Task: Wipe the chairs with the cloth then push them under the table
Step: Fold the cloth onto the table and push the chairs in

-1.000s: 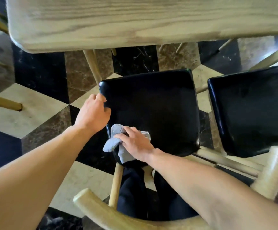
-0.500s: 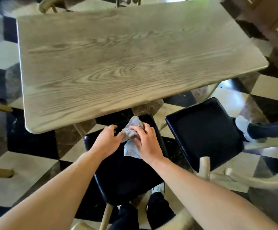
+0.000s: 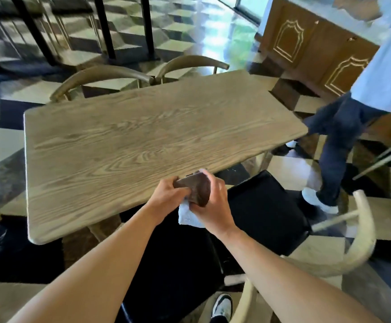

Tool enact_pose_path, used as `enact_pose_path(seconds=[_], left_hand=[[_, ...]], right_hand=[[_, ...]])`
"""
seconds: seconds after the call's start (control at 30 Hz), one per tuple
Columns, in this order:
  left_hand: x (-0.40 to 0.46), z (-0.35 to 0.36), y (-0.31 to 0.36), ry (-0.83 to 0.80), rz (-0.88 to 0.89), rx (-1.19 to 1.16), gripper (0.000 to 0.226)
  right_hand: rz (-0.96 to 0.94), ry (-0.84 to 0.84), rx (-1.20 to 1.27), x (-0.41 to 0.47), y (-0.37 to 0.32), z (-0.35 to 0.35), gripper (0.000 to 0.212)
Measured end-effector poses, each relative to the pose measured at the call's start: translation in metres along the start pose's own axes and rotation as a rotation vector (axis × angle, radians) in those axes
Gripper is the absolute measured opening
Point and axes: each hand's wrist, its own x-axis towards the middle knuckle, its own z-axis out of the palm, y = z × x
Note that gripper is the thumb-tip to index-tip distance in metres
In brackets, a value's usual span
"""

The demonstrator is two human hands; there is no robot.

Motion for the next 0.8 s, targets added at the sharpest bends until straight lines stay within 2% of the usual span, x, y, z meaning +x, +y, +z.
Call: enact_pose_path(seconds=[0.2,0.33,0.43,0.53,0.57,0.67,0.7,0.8], left_hand=[[-0.001,0.001,0.049,0.065,0.032,-0.081,0.011],[0.004,0.005,0.077,0.092,0.021,-0.102,0.012],[0.013,0.013,0.093,0.156,-0.027,-0.234,0.012],[0.03,0.032,0.104,0.204,-0.083,-0.348,0.016],[0.036,0.038,0.107,0.217,-0.103,-0.371,0.018],[0.058,0.049,0.104,0.244,-0.149,-0.423,0.027],[0.065,0.05,0.101,0.241,-0.163,-0.437,0.03],[0.085,0.057,0.096,0.193,-0.201,-0.49,0.038]], right_hand=[[0.065,-0.148,0.113,0.024,-0.021,-0.037,0.119],[0.171,-0.31,0.455,0.05,-0.019,-0.061,0.117],[0.365,-0.351,0.599,0.078,-0.013,-0.073,0.096],[0.565,-0.535,0.743,0.109,0.008,-0.08,0.047],[0.6,-0.582,0.748,0.118,0.016,-0.083,0.043],[0.616,-0.65,0.617,0.142,0.033,-0.088,0.051],[0.606,-0.648,0.613,0.151,0.036,-0.09,0.048],[0.526,-0.637,0.726,0.187,0.054,-0.098,0.015]])
